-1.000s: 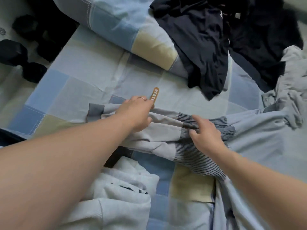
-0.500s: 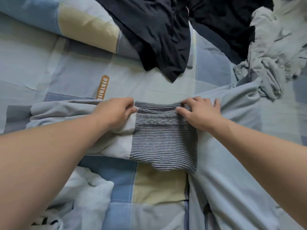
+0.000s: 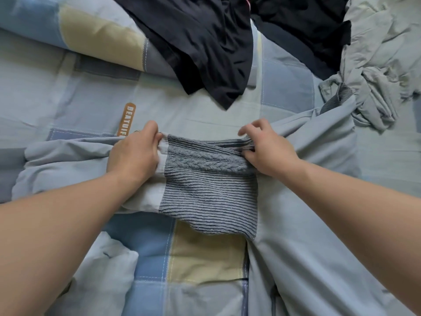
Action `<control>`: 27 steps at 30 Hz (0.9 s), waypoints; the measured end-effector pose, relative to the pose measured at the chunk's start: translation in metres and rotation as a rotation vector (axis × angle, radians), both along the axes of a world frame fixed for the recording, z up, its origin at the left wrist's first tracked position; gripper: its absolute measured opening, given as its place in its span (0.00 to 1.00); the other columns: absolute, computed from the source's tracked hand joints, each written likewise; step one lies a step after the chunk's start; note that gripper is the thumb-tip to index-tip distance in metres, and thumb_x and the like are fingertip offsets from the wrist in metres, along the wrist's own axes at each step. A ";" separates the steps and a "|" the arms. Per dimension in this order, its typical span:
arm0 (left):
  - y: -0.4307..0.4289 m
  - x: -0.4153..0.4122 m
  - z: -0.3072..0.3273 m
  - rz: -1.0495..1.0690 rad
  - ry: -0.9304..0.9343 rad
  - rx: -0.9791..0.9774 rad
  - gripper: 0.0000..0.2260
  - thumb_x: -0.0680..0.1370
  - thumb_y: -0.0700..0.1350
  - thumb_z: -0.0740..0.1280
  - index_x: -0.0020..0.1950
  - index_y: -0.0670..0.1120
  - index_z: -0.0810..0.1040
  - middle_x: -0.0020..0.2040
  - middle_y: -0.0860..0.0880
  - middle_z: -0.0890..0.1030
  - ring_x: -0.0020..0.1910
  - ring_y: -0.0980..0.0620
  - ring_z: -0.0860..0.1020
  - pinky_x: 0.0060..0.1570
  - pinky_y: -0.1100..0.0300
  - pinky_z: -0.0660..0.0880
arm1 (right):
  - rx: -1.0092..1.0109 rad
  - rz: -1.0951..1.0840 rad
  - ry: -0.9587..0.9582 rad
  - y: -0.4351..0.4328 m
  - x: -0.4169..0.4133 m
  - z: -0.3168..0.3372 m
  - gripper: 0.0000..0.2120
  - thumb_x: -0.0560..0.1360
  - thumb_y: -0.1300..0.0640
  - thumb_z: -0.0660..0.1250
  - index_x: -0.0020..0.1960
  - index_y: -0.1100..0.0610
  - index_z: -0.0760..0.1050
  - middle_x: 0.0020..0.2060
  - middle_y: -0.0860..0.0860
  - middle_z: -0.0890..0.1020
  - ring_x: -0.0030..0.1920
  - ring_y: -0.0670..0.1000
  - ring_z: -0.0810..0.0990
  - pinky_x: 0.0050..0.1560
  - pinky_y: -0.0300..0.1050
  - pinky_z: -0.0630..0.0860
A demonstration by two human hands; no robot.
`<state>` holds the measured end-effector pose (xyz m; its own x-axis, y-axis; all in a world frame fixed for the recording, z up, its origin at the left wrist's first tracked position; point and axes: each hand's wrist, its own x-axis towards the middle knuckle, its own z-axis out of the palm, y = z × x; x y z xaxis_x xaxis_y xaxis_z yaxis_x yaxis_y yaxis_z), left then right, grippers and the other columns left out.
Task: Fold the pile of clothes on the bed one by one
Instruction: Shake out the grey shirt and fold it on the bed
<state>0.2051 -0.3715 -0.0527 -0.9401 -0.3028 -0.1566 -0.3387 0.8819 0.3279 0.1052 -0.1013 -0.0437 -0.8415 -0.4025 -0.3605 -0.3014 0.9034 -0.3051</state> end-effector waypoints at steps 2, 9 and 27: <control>0.000 0.003 0.003 0.005 0.023 0.008 0.09 0.85 0.50 0.54 0.51 0.46 0.66 0.43 0.38 0.78 0.41 0.36 0.74 0.38 0.47 0.66 | 0.031 0.031 -0.021 0.003 0.003 -0.002 0.15 0.76 0.52 0.70 0.62 0.45 0.73 0.63 0.49 0.69 0.54 0.56 0.78 0.50 0.52 0.77; -0.002 0.007 0.007 0.022 0.107 0.038 0.10 0.85 0.50 0.54 0.52 0.45 0.67 0.45 0.38 0.78 0.44 0.34 0.75 0.39 0.48 0.64 | -0.004 0.129 -0.077 0.003 0.013 0.004 0.18 0.74 0.39 0.70 0.61 0.44 0.77 0.58 0.49 0.74 0.56 0.54 0.77 0.57 0.52 0.75; -0.010 0.020 0.035 -0.053 0.248 0.131 0.09 0.85 0.46 0.57 0.52 0.42 0.71 0.45 0.37 0.78 0.43 0.32 0.75 0.39 0.46 0.66 | 0.114 0.008 -0.105 -0.017 0.009 0.021 0.07 0.78 0.49 0.68 0.56 0.47 0.79 0.52 0.49 0.70 0.56 0.56 0.78 0.54 0.53 0.77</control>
<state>0.2247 -0.3819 -0.0180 -0.9684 -0.2450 0.0458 -0.1887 0.8407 0.5076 0.1144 -0.1178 -0.0227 -0.7938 -0.3608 -0.4896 -0.2809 0.9315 -0.2311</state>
